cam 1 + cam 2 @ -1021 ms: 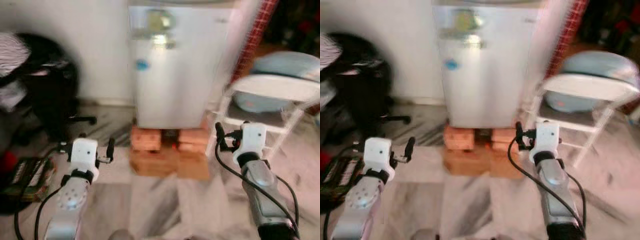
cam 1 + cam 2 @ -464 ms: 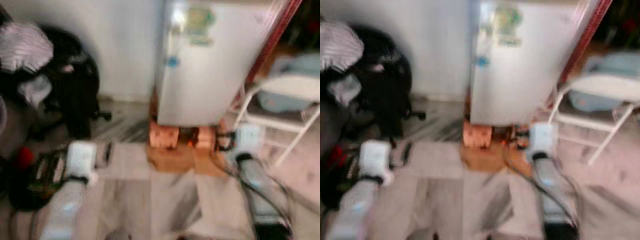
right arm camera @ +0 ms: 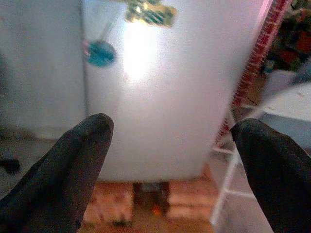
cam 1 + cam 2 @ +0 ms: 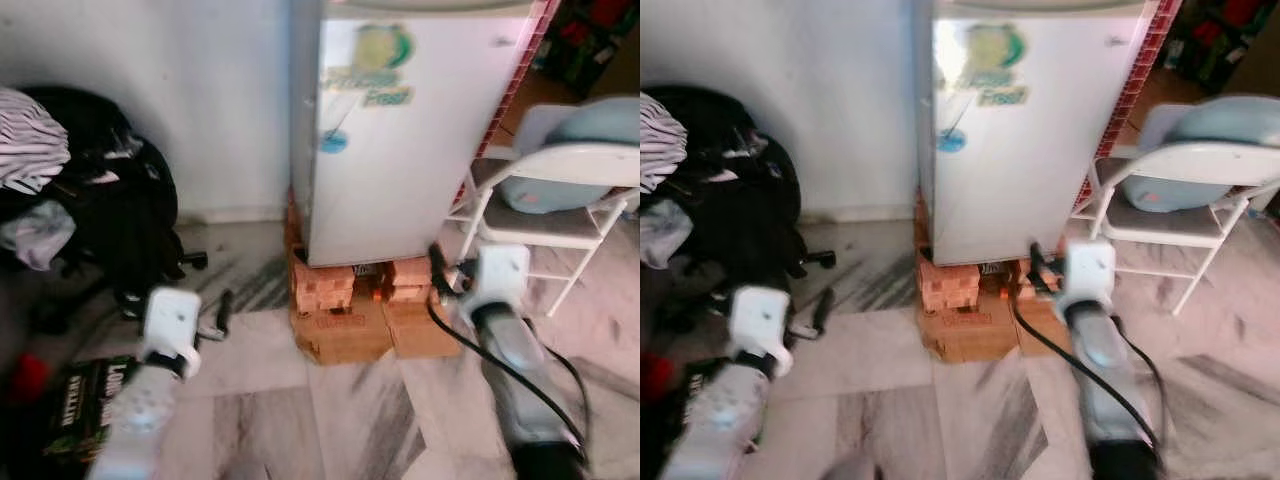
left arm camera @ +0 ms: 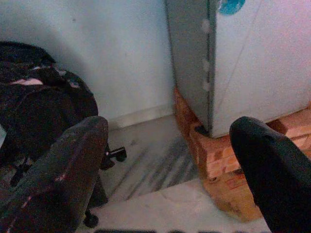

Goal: Restocking fridge

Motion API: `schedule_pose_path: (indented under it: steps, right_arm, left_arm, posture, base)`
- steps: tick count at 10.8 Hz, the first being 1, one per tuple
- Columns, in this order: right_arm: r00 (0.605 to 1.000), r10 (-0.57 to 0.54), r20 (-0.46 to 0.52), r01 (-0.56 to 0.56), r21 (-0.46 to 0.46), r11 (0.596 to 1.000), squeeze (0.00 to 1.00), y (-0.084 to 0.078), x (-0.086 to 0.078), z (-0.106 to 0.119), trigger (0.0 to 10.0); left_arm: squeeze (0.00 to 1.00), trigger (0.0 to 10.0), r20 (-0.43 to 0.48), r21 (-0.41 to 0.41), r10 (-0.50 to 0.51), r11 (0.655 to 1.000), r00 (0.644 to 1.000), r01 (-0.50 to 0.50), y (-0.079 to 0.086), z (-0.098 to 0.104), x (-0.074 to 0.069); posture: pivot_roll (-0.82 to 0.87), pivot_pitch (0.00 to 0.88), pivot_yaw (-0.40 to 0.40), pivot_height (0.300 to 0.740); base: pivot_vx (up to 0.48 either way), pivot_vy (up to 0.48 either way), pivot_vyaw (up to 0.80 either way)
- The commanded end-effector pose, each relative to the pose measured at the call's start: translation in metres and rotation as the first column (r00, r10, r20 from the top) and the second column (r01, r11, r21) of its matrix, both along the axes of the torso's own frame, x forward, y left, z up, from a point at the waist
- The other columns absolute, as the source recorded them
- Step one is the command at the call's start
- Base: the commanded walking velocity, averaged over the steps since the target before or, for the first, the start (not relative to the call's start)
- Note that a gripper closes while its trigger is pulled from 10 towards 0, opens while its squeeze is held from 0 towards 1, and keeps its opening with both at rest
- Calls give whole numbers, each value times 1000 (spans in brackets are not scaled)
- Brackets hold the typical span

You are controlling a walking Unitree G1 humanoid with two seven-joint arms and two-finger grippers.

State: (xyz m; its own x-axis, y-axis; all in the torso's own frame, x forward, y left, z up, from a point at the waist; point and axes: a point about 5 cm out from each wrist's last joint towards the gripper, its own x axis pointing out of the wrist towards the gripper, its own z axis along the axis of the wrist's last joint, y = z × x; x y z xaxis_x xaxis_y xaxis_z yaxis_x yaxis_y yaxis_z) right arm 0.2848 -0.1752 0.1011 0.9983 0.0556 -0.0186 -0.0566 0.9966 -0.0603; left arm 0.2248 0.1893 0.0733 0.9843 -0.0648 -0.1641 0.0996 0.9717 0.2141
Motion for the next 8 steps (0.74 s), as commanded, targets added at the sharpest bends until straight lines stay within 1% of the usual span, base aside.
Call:
schedule_pose_path:
  steps: [1, 3, 4, 5, 6, 7, 8]
  right_arm:
    - [1000, -15, 4, 15, -21, 1000, 0, -7, 0, 2, 10000]
    - [1000, -2, -1, 2, -24, 1000, 0, -5, 0, 1, 10000]
    - [1000, 2, 13, -2, -24, 1000, 0, -4, 7, 4, 10000]
    - [1000, -15, 24, 15, -21, 1000, 0, -7, 10, 8, 10000]
    - [999, -30, 22, 31, -28, 999, 0, -12, 13, 9, 10000]
    - [999, -36, 15, 37, -26, 999, 0, -14, 13, 8, 10000]
    - [999, -38, 17, 38, -29, 999, 0, -15, 12, 7, 10000]
  left_arm:
    - [0, 10000, 11, -23, -9, 1000, 1000, 10, -4, 4, 4]
    - [0, 10000, 13, -21, -11, 1000, 1000, 11, -4, 4, 3]
    - [0, 10000, -18, -76, 10, 997, 1000, -11, -7, -1, -1]
    - [0, 10000, -18, -63, -14, 998, 1000, 13, -9, 0, -1]
    - [0, 10000, -28, -73, -24, 997, 999, 22, -10, -2, -1]
    - [0, 10000, -34, -79, -24, 997, 999, 21, -10, -3, 0]
    - [0, 10000, -37, -97, -47, 994, 998, 43, -11, -2, 1]
  posture:
    - [127, 51, -43, 740]
    - [131, 50, -54, 740]
    - [135, 45, -52, 740]
    - [137, 43, -54, 740]
    - [134, 41, -51, 740]
    - [134, 39, -51, 740]
    - [135, 39, -52, 740]
  base:
    - [442, 0, 0]
    - [399, 264, 0]
    - [330, 349, 0]
    - [326, 352, 0]
    - [277, 394, -800]
    - [0, 435, -800]
    - [0, 472, -800]
